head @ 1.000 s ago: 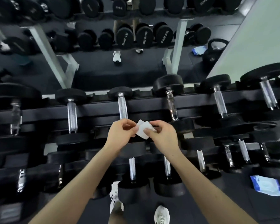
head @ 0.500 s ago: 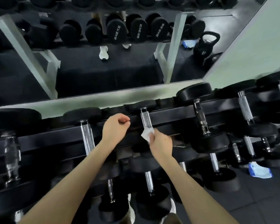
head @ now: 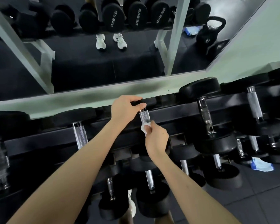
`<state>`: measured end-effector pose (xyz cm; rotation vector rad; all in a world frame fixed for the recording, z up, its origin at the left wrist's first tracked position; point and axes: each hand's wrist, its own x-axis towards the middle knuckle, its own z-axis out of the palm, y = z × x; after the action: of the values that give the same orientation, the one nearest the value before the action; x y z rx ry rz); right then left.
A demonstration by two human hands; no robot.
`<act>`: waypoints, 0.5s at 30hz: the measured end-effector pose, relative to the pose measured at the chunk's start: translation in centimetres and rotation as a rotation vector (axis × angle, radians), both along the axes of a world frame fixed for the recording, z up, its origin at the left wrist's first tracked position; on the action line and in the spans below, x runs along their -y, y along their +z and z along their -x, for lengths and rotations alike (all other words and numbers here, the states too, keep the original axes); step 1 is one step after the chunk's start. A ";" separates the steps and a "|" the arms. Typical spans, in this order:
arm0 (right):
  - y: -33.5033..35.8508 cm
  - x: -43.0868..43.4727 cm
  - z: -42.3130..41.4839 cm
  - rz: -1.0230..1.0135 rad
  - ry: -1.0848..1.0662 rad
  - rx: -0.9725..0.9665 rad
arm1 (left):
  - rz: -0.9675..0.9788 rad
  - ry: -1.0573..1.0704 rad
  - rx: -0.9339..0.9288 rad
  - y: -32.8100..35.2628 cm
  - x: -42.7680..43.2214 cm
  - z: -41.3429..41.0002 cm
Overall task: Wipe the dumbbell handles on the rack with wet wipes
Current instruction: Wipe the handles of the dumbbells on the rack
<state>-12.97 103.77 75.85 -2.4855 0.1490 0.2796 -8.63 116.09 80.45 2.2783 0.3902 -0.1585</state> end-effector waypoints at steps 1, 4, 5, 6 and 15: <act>0.2 -0.5 -0.9 -0.031 -0.012 0.007 | -0.007 -0.002 0.000 0.0 0.0 -0.2; 0.8 -2.1 -3.4 -0.108 -0.038 -0.019 | -0.006 -0.002 -0.004 -0.1 -0.2 -0.5; 0.9 -2.2 -3.6 -0.120 -0.030 -0.023 | -0.003 0.003 -0.005 -0.1 -0.2 -0.5; 0.8 -2.0 -3.5 -0.123 -0.008 -0.015 | 0.004 0.009 -0.006 -0.1 -0.2 -0.5; -1.2 4.7 2.0 0.092 0.320 -0.206 | 0.038 0.041 -0.023 -0.4 -0.4 -0.1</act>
<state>-15.01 99.06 74.61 -2.5620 -0.1573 0.6776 -8.51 116.48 80.03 2.2308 0.4419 -0.1694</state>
